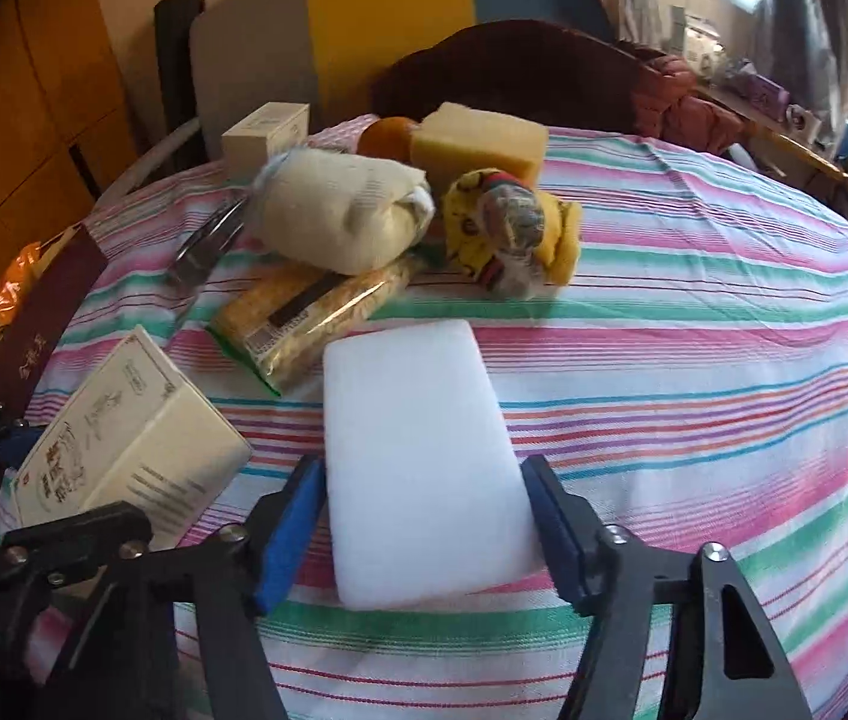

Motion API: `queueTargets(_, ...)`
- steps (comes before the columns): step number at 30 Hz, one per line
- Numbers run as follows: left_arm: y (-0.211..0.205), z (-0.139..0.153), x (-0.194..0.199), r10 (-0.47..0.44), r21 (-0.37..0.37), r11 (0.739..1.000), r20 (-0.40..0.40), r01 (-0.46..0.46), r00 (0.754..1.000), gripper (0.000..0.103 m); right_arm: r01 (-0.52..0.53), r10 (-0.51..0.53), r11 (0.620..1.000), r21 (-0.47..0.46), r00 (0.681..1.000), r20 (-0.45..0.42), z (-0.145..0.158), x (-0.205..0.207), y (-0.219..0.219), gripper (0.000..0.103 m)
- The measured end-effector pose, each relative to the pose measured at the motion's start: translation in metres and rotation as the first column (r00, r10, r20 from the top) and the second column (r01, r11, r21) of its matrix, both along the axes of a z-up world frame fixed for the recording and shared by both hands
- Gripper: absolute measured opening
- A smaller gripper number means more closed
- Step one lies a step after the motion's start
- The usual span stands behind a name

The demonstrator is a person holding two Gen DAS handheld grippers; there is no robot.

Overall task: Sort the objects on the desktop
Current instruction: 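Grasp the white printed box with the left tool while the right tool grasps the white melamine sponge, then carry the white box and melamine sponge over the gold tray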

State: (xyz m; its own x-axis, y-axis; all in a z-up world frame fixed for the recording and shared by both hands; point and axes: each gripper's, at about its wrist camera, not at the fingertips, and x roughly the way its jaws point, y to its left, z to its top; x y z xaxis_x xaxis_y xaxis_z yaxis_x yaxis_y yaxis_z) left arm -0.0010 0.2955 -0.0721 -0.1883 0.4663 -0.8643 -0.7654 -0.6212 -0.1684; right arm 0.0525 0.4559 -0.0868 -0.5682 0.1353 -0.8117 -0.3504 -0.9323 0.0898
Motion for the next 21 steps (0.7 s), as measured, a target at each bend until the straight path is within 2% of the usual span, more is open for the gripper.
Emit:
queueTargets(2, -0.002, -0.007, -0.005, 0.021, -0.004, 1.000, 0.042, -0.021, 0.999, 0.057, 0.013, -0.013, 1.000, -0.010, 1.000, -0.012, -0.001, 0.004, 0.000, 0.066)
queueTargets(6, -0.005, -0.009, -0.010, 0.039, -0.009, 0.999, 0.048, -0.039, 0.998, 0.056, 0.013, -0.013, 1.000, -0.014, 1.000, -0.022, -0.001, 0.006, 0.000, 0.066)
queueTargets(10, -0.013, -0.003, -0.012, 0.031, 0.076, 0.996, 0.098, -0.039, 0.995, 0.053, 0.024, -0.025, 0.999, -0.025, 0.999, -0.047, 0.000, 0.010, 0.003, 0.060)
queueTargets(14, -0.016, 0.003, -0.006, 0.023, 0.086, 0.996, 0.061, -0.029, 0.998, 0.053, 0.050, -0.056, 0.995, -0.087, 0.995, -0.079, 0.006, 0.019, 0.002, 0.059)
queueTargets(21, -0.027, 0.015, 0.002, 0.006, 0.083, 0.997, 0.006, -0.006, 1.000, 0.053, 0.031, -0.045, 0.991, -0.126, 0.993, -0.112, 0.022, 0.027, -0.021, 0.059)
